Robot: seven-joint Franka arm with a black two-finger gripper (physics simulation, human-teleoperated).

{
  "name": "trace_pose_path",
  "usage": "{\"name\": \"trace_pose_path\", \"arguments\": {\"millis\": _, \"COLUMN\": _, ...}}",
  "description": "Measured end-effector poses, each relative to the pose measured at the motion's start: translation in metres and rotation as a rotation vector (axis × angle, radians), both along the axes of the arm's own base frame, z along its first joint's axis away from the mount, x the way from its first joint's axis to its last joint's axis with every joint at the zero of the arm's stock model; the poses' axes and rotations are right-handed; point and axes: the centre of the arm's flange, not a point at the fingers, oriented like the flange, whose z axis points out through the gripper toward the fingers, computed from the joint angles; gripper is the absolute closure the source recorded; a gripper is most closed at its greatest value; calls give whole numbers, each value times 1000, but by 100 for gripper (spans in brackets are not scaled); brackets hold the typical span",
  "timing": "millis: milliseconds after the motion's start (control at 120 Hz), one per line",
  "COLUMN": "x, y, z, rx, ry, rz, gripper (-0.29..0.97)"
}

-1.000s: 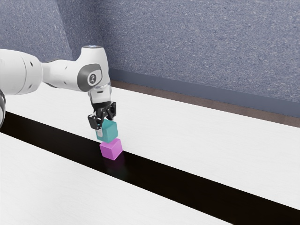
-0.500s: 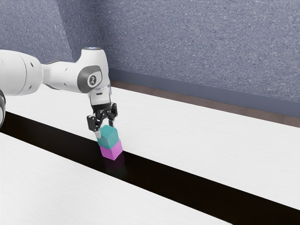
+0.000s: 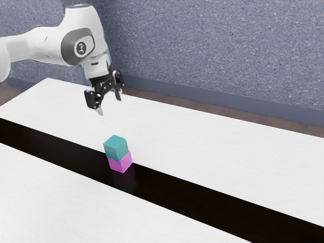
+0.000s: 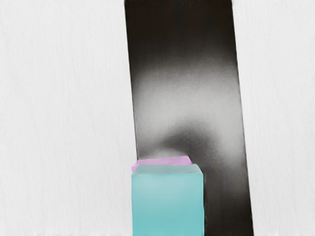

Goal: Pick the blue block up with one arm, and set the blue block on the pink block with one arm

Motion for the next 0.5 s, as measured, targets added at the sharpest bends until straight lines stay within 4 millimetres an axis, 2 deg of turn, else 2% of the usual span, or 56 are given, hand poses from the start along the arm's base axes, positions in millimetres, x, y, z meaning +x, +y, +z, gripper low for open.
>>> {"name": "trace_pose_path", "arguments": {"millis": 67, "x": -25, "y": -14, "z": 48, "rx": 3, "ry": -19, "rz": 26, "gripper": 1}}
{"name": "trace_pose_path", "arguments": {"millis": 117, "x": -44, "y": -22, "z": 74, "rx": 3, "ry": -17, "rz": 54, "gripper": 1}}
{"name": "trace_pose_path", "arguments": {"millis": 183, "x": -61, "y": -31, "z": 93, "rx": 0, "ry": 8, "rz": 98, "gripper": 0}}
{"name": "trace_pose_path", "arguments": {"millis": 233, "x": -69, "y": -28, "z": 101, "rx": 9, "ry": 26, "rz": 147, "gripper": 0}}
{"name": "trace_pose_path", "arguments": {"millis": 308, "x": -73, "y": -25, "z": 138, "rx": 54, "ry": -16, "rz": 219, "gripper": 0}}
{"name": "trace_pose_path", "arguments": {"millis": 425, "x": -83, "y": -35, "z": 152, "rx": 80, "ry": -7, "rz": 299, "gripper": 0}}
{"name": "trace_pose_path", "arguments": {"millis": 500, "x": -85, "y": -25, "z": 151, "rx": 68, "ry": 18, "rz": 367, "gripper": 0}}
